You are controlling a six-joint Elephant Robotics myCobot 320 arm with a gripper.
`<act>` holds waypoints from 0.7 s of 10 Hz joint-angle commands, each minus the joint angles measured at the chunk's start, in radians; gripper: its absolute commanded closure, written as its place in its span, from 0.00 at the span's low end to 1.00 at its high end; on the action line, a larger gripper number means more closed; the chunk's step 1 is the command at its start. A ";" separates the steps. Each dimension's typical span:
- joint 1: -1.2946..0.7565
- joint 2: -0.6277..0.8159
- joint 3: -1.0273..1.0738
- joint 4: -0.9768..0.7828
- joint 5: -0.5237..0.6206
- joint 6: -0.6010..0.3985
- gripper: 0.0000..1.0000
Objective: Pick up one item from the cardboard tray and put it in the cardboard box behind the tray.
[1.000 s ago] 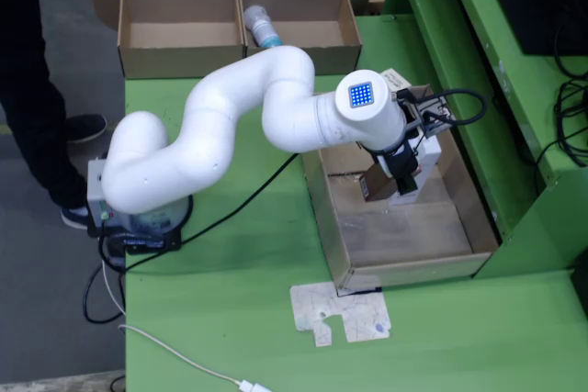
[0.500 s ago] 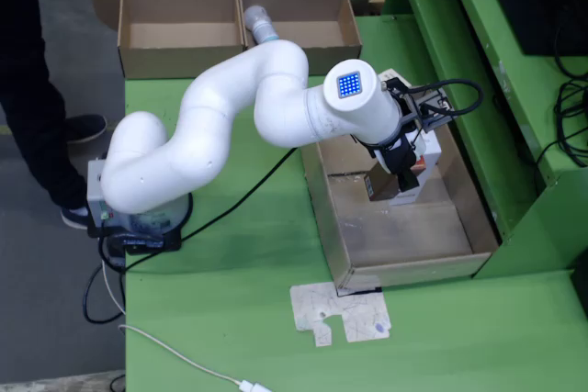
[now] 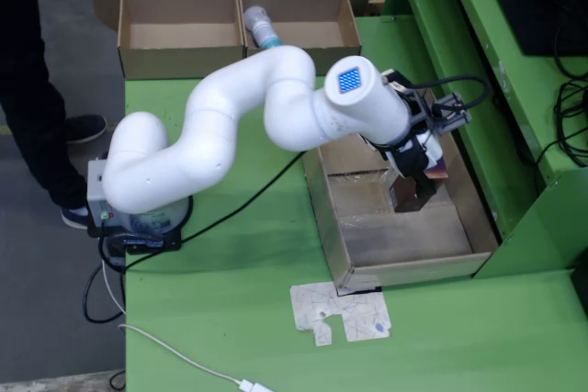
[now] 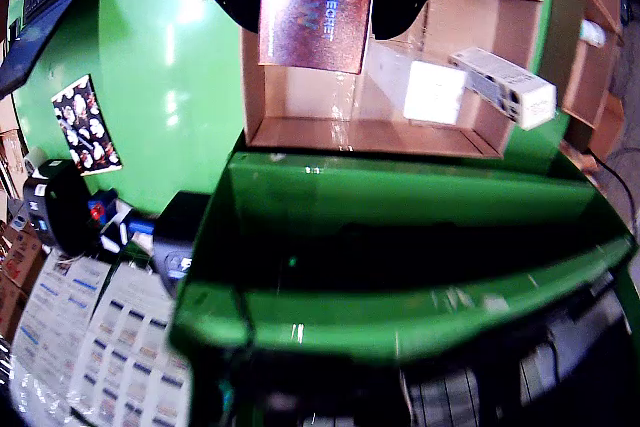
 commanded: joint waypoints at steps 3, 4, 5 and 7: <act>0.136 -0.039 0.023 0.534 -0.787 -0.113 1.00; 0.136 -0.039 0.023 0.534 -0.787 -0.113 1.00; 0.136 -0.039 0.023 0.534 -0.787 -0.113 1.00; 0.136 -0.039 0.023 0.534 -0.787 -0.113 1.00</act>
